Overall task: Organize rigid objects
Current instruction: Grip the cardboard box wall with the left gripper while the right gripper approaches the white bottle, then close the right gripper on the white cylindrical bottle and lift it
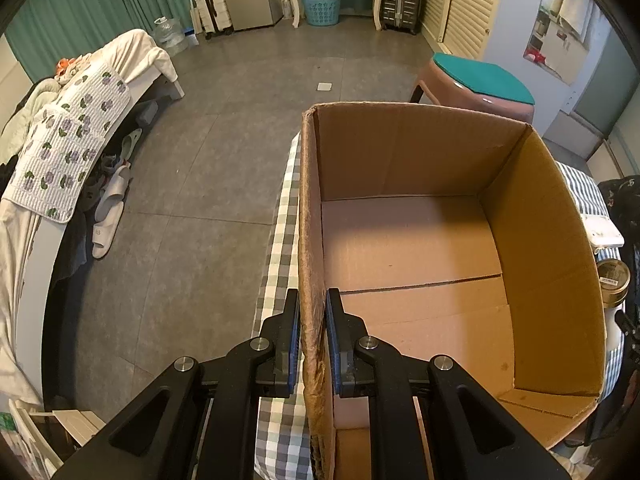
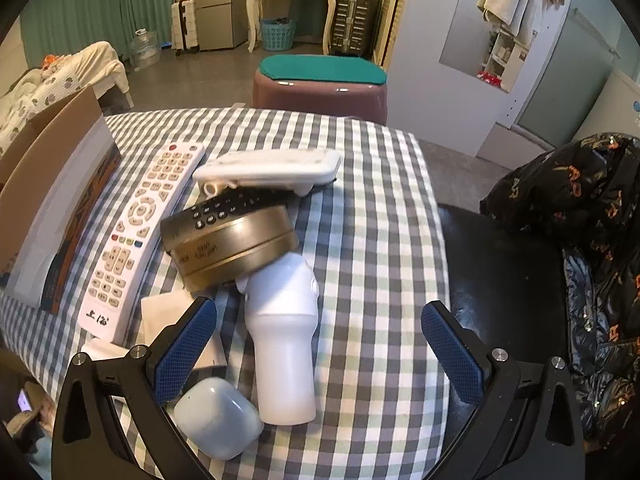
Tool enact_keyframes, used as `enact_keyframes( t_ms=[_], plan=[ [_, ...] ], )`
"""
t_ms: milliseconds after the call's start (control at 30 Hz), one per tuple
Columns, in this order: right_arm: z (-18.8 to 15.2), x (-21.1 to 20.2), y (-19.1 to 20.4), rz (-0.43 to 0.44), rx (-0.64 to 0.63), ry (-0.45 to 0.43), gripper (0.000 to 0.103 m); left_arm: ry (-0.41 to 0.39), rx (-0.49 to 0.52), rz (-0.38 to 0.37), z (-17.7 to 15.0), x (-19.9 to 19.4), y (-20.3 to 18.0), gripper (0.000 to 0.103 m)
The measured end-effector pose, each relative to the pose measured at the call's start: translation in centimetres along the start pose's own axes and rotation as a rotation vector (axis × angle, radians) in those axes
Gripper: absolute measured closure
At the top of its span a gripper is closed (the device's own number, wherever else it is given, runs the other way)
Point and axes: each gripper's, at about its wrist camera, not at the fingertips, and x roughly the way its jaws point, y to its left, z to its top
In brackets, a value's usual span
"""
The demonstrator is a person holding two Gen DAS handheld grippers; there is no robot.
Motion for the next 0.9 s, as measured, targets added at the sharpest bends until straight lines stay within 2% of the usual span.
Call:
enact_keyframes(
  t_ms=[167, 300, 367, 433, 500, 900],
  plan=[
    [-0.4, 1.4, 0.0, 0.041, 0.015, 0.037, 0.01, 0.001, 0.001, 0.002, 0.0, 0.1, -0.1, 0.091],
    [-0.5, 2.6, 0.3, 0.079, 0.031, 0.066, 0.023, 0.003, -0.001, 0.0, 0.0, 0.2, -0.3, 0.091],
    [-0.6, 3.1, 0.3, 0.096, 0.041, 0.077, 0.032, 0.005, 0.001, -0.001, 0.0, 0.2, -0.2, 0.091],
    [-0.7, 3.4, 0.2, 0.109, 0.053, 0.087, 0.05, 0.006, 0.002, -0.005, 0.0, 0.2, -0.1, 0.091],
    [-0.7, 3.3, 0.1, 0.13, 0.062, 0.084, 0.058, 0.007, 0.004, -0.008, 0.0, 0.2, 0.0, 0.091],
    [-0.9, 0.2, -1.1, 0.065, 0.084, 0.033, 0.06, 0.011, 0.019, -0.041, 0.1, 0.2, 0.7, 0.091]
  ],
)
